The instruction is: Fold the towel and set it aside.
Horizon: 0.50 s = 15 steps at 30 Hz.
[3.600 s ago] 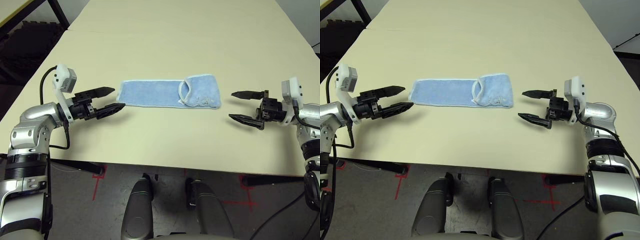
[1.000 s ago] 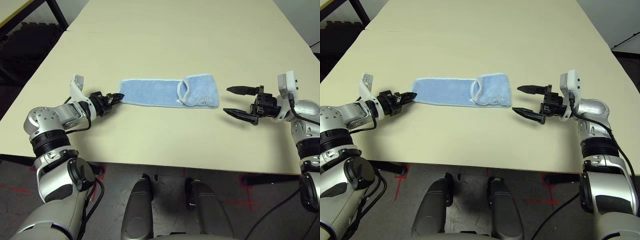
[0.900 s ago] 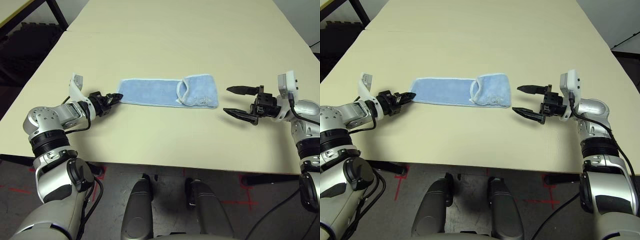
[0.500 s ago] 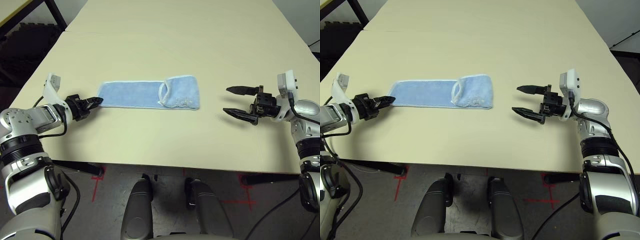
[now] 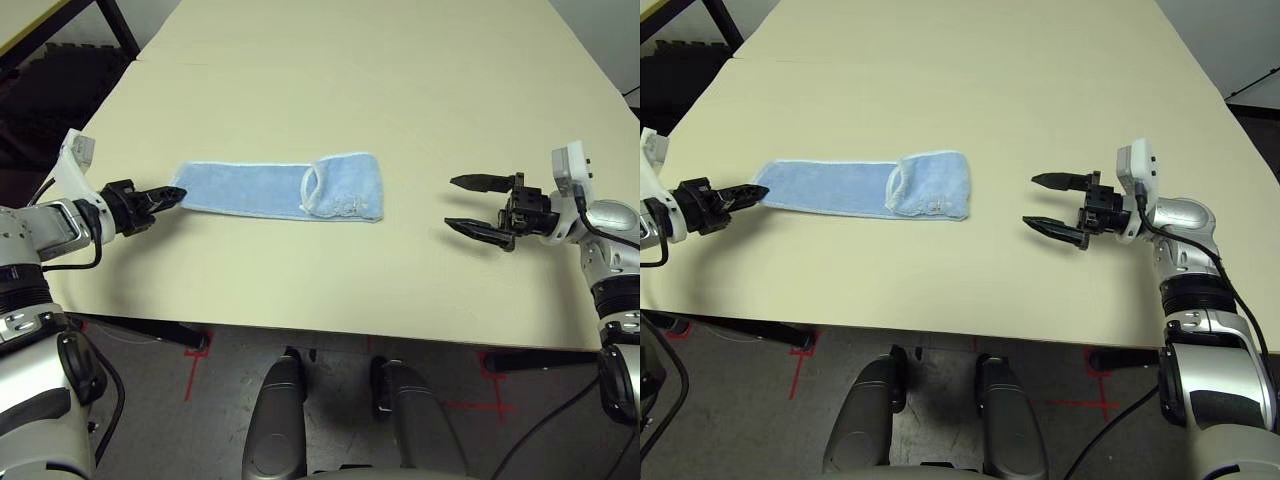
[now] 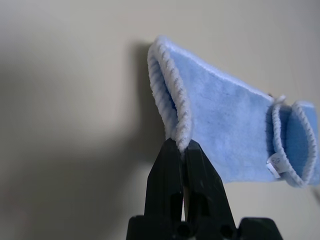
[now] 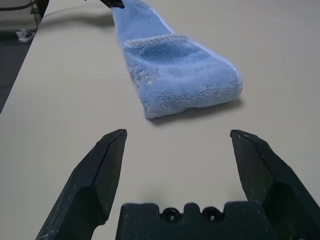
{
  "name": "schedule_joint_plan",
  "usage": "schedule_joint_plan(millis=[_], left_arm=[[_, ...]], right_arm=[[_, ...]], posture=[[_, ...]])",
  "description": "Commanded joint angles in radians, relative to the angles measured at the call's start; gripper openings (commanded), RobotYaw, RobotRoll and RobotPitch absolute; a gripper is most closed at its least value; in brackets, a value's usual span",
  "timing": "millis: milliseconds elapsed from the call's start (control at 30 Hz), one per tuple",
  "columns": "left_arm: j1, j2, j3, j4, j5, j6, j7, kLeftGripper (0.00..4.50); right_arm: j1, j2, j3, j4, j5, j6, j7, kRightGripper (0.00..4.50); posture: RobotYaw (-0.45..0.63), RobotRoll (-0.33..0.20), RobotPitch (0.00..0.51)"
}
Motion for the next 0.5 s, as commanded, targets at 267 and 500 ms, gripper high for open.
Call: schedule_joint_plan(millis=[267,500], left_arm=[[-0.175,-0.032,-0.155,-0.096,-0.019,0.019,-0.139,0.02],[-0.262,-0.172,-0.202,-0.266,-0.091,0.121,-0.143,0.02]], right_arm=[[-0.008,0.010,0.017,0.002,-0.012,-0.003,0.009,4.50],[-0.013,0.012,0.016,0.010,-0.020,-0.010,0.004,4.50]], posture=[[0.09,0.000,0.208],[0.09,0.000,0.209]])
